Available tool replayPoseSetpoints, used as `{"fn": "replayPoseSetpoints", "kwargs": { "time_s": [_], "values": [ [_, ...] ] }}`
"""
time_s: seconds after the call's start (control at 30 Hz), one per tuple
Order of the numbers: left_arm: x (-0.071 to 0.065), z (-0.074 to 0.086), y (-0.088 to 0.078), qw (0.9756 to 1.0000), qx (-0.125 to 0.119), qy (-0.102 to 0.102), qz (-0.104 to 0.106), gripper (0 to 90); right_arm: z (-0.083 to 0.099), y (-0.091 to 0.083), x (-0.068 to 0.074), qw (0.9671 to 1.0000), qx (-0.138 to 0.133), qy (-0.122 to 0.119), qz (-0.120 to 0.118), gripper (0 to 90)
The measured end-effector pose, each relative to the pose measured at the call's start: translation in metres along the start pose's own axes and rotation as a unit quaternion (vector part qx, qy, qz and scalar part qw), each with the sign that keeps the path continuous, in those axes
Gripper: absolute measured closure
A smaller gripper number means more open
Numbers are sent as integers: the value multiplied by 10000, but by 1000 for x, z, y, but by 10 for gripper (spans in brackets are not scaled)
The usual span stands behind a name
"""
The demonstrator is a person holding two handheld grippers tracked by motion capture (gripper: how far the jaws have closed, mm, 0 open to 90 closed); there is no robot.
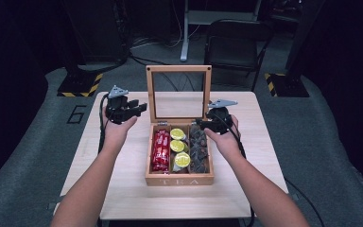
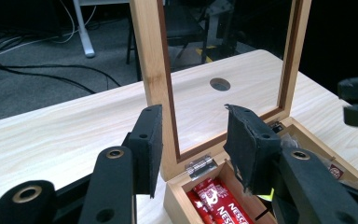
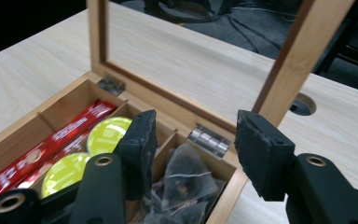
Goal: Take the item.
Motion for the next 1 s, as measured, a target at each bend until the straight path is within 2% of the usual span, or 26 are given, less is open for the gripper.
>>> {"fn": "replayPoseSetpoints", "kwargs": {
  "time_s": [0.1,0.37,0.57,0.73,1.0],
  "values": [
    [1,0,-1,10000,-41,-30,8,532,4,-3,5,9999,49,-102,-17,481],
    [3,0,-4,9999,-19,-104,-46,484,9,-5,8,9998,48,-174,-101,455],
    [0,-1,-4,9999,-57,-83,-58,480,14,-8,17,9989,36,-351,-293,427],
    [-1,-1,-4,10000,-44,-54,-49,480,19,-9,34,9971,65,-525,-541,422],
    [0,0,-3,10000,-22,-61,-57,480,32,-7,54,9937,178,-801,-761,405]
  ]
}}
Point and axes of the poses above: each handheld gripper's, and its own axes: y roughly forward along the jaws, z roughly out of its underside, x roughly to its left, the point moved 4 cm from there along y, roughly forward along the jaws, and after that the axes turned 6 degrees about x, right-handed, at the moved point
